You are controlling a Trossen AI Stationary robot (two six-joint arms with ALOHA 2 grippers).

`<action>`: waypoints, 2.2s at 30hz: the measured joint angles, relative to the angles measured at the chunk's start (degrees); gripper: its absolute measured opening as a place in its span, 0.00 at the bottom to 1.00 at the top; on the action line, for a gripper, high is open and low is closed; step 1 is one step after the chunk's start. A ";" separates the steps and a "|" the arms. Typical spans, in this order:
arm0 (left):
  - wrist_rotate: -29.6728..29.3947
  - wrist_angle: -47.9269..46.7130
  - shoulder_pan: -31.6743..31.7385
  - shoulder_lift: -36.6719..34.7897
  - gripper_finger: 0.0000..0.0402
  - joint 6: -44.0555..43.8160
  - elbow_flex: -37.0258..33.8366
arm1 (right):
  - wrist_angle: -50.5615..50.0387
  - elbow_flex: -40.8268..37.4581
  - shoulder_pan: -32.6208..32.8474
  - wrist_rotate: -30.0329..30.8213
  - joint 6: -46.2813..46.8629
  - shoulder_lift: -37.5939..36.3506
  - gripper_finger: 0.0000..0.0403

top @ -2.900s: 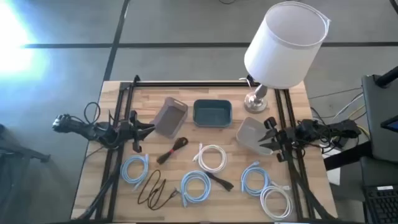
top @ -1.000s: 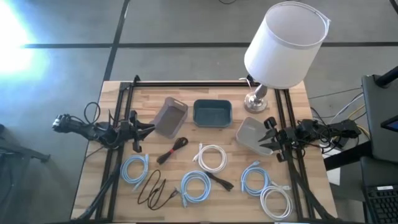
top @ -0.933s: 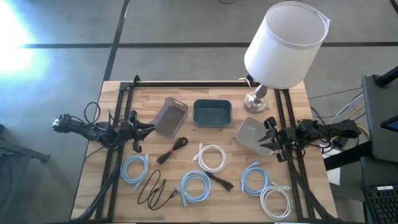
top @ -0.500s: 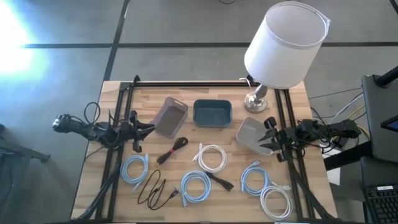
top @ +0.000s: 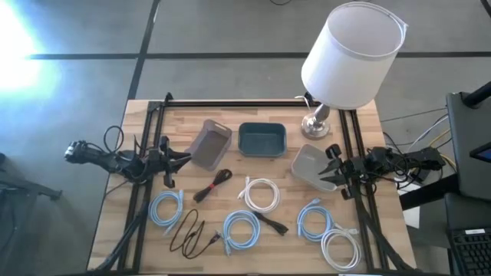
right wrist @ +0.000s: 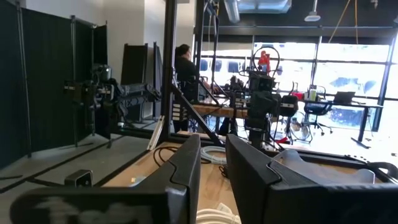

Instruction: Sort HDMI cables

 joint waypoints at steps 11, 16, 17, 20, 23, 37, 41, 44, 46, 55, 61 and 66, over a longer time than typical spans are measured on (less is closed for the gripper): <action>0.00 0.00 0.01 0.01 0.17 -0.02 0.00 | 0.00 -0.01 0.01 0.00 -0.06 0.02 0.21; 0.00 0.00 0.00 0.00 0.17 -0.01 0.00 | 0.00 -0.01 0.00 0.00 -0.02 0.00 0.19; 0.01 -0.02 0.01 0.00 0.17 -0.02 0.00 | 0.00 0.01 0.01 0.00 0.01 0.00 0.18; 0.02 -0.02 -0.01 0.00 0.17 0.00 0.00 | 0.00 -0.01 0.00 0.00 -0.05 0.01 0.17; 0.01 -0.01 0.00 0.01 0.17 -0.01 0.00 | 0.00 -0.01 0.01 0.00 -0.06 0.00 0.17; 0.01 -0.01 0.02 0.00 0.17 -0.02 0.00 | 0.34 0.00 0.00 0.00 -0.77 0.02 0.22; 0.01 0.01 -0.01 -0.01 0.17 0.08 0.02 | 1.19 -0.01 0.00 0.00 -1.85 0.02 0.21; 0.02 0.01 0.02 0.01 0.17 0.07 0.00 | 3.00 -0.01 0.01 0.00 -1.83 0.00 0.19; 0.00 0.01 -0.01 0.00 0.17 0.07 0.00 | 4.63 -0.01 0.01 0.00 -1.96 0.02 0.18; 0.02 0.55 0.00 -0.02 0.17 -0.02 0.00 | 13.74 -0.01 -0.01 9.23 -10.06 0.02 0.17; -1.09 4.09 0.02 0.09 0.17 0.49 0.00 | 16.88 -0.01 -0.07 31.22 -14.30 0.02 0.19; -1.09 7.03 0.02 0.22 0.19 1.41 0.26 | 17.05 1.25 -0.05 33.31 -15.18 0.48 0.25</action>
